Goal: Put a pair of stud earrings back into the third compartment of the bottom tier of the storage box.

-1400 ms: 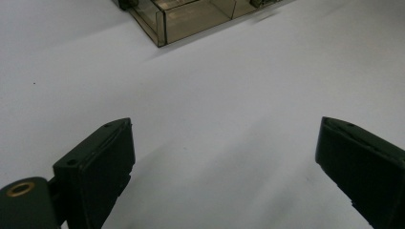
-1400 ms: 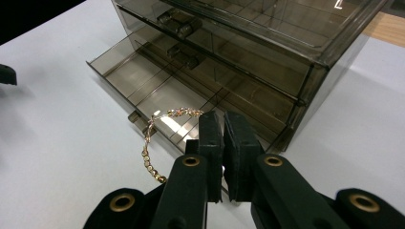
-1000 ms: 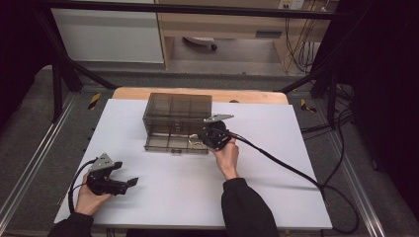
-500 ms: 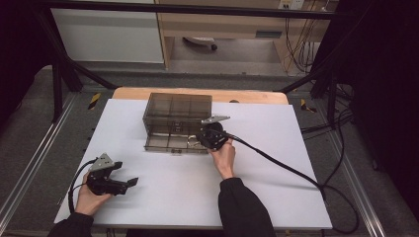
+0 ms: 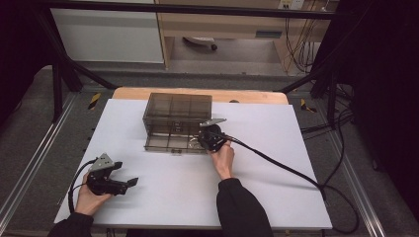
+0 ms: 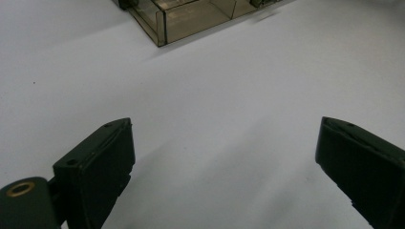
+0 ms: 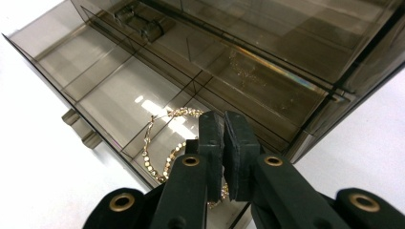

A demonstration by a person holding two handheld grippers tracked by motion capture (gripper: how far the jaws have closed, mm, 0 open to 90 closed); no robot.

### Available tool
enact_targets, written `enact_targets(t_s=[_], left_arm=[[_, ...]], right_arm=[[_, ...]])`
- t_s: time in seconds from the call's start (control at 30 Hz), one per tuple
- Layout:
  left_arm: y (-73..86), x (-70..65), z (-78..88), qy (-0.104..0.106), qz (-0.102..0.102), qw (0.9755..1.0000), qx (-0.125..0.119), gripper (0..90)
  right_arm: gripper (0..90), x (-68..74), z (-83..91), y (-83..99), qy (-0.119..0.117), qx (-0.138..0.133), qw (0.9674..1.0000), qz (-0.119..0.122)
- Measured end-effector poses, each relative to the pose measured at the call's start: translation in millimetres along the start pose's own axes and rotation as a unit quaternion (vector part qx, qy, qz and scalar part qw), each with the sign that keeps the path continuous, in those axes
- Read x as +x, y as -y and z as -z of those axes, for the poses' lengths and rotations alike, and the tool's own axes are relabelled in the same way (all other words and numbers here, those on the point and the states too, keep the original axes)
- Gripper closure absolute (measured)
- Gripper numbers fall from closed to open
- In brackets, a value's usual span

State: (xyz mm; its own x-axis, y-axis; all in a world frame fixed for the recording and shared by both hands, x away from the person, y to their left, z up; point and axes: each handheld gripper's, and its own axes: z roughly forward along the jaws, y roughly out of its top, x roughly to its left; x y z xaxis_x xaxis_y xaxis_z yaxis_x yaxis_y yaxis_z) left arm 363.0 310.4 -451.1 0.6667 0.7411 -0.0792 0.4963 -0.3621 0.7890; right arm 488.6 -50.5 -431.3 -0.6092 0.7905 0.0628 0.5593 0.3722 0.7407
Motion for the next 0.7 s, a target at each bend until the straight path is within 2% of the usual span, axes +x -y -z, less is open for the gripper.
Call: enact_targets(t_s=[0.2, 0.37, 0.53, 0.67, 0.7], left_arm=[[0.0, -0.1, 0.0, 0.0, 0.0, 1.0, 0.0, 6.0], [-0.1, -0.4, 0.1, 0.0, 0.0, 1.0, 0.0, 6.0], [-0.1, -0.5, 0.0, 0.0, 0.0, 1.0, 0.0, 6.0], [-0.1, -0.7, -0.2, 0.0, -0.001, 1.0, 0.001, 6.0], [-0.1, -0.7, -0.1, 0.0, -0.001, 1.0, 0.001, 6.0]], right_arm=[[86.3, 0.5, -2.1, 1.8, -0.001, 0.008, 1.0, 0.0], [84.2, 1.2, -0.8, 1.6, -0.004, 0.004, 1.0, -0.002], [81.5, 3.6, 9.2, -0.2, -0.005, -0.006, 0.9999, 0.008], [73.8, 5.7, 26.9, -4.4, -0.016, -0.02, 0.9996, 0.009], [73.8, 5.7, 26.9, -4.4, -0.016, -0.02, 0.9996, 0.009]])
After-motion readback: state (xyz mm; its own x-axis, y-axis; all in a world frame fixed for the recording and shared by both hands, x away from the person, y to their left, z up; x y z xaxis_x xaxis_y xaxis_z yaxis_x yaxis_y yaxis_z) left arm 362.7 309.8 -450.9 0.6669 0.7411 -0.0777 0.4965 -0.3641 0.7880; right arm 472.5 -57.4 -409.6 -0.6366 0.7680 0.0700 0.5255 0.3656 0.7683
